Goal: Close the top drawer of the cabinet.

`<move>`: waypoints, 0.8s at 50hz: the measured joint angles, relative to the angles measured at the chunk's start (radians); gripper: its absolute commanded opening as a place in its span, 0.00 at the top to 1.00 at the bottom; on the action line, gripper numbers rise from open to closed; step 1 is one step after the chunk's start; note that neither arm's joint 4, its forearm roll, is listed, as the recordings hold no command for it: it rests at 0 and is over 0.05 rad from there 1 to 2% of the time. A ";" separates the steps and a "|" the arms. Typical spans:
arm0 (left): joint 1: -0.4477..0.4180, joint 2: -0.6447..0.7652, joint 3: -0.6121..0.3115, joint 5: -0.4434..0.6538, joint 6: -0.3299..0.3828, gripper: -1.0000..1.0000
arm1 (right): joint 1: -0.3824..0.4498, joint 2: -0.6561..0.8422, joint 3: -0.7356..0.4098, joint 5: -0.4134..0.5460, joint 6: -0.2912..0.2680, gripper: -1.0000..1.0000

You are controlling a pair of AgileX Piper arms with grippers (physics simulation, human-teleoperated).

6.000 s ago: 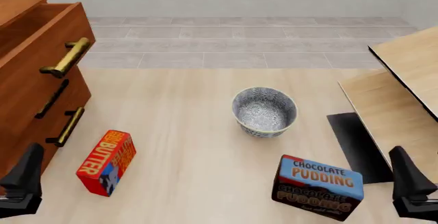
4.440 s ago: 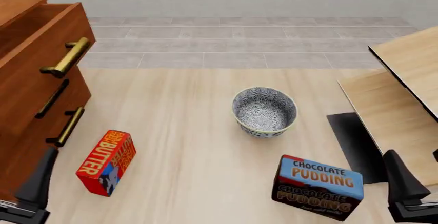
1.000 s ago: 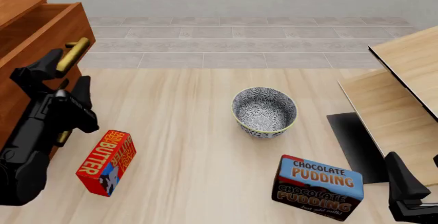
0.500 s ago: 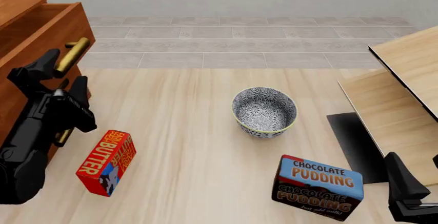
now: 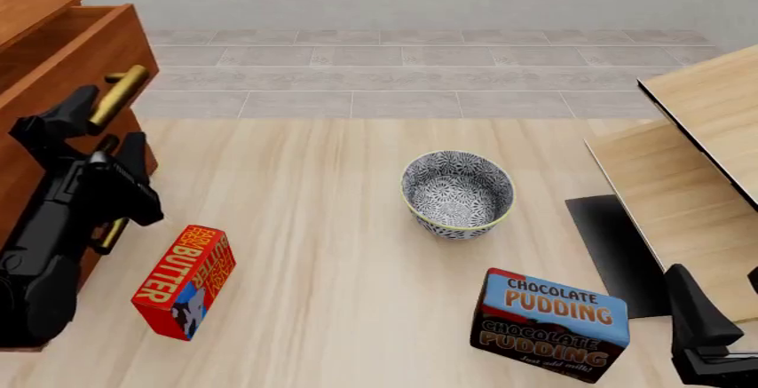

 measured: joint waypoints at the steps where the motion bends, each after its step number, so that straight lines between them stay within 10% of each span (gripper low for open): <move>1: 0.002 0.001 -0.001 0.000 0.000 0.00 | 0.000 0.000 0.000 0.000 0.000 0.00; 40: 0.052 0.013 -0.014 0.002 0.001 0.00 | 0.001 0.000 0.000 0.005 -0.003 0.00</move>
